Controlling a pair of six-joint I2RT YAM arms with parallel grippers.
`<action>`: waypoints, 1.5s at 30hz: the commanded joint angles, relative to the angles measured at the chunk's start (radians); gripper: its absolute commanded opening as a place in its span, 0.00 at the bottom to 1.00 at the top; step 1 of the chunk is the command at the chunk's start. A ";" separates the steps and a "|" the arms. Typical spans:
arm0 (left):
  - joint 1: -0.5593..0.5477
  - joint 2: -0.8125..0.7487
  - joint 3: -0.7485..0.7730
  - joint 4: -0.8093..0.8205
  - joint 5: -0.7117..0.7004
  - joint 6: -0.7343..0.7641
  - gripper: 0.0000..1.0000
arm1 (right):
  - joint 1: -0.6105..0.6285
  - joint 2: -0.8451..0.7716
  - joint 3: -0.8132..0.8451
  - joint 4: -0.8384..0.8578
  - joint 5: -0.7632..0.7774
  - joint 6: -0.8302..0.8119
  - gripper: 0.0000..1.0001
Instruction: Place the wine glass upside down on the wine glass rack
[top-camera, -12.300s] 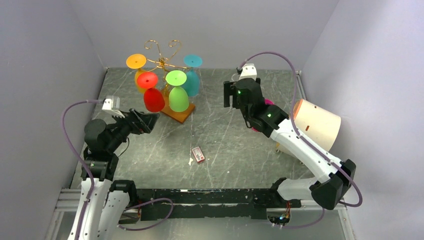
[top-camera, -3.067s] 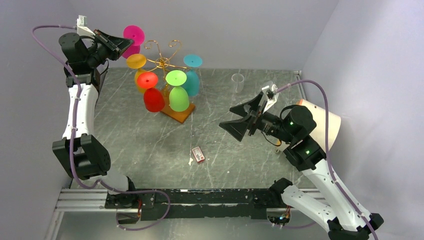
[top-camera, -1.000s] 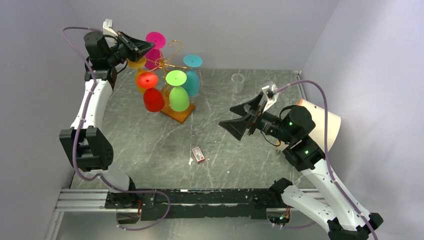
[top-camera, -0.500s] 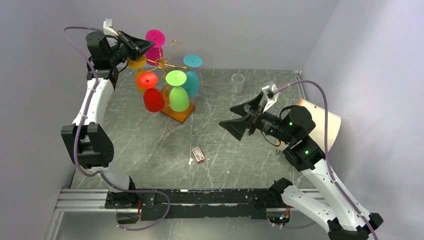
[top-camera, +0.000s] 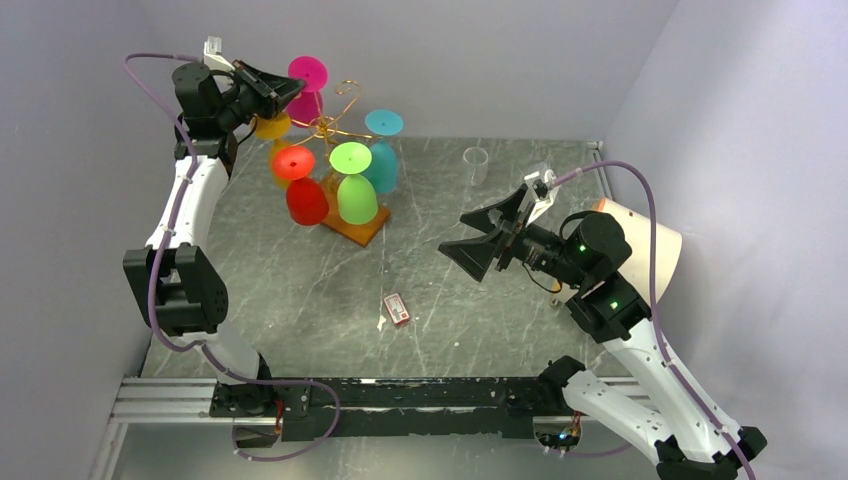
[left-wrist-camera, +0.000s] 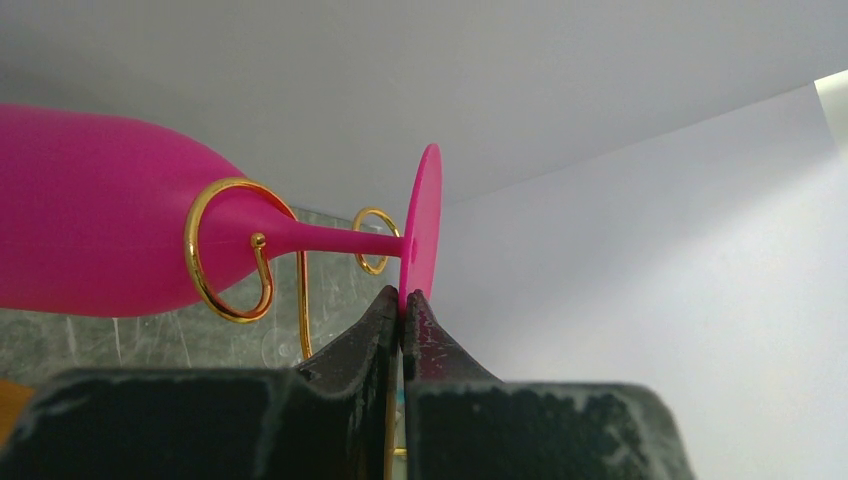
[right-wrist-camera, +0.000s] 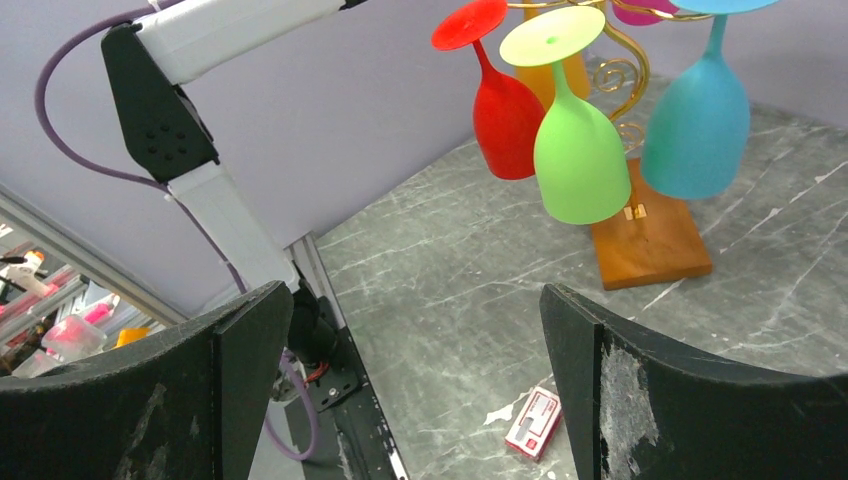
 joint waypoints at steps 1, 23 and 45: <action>0.010 0.006 0.045 0.083 -0.037 0.015 0.07 | 0.001 -0.015 0.001 0.000 0.010 -0.019 1.00; 0.036 0.036 0.036 0.079 -0.049 -0.013 0.08 | 0.001 -0.002 0.006 -0.005 0.016 -0.030 1.00; 0.040 0.000 0.030 0.021 -0.096 0.004 0.25 | 0.002 -0.002 -0.007 0.009 0.013 -0.020 1.00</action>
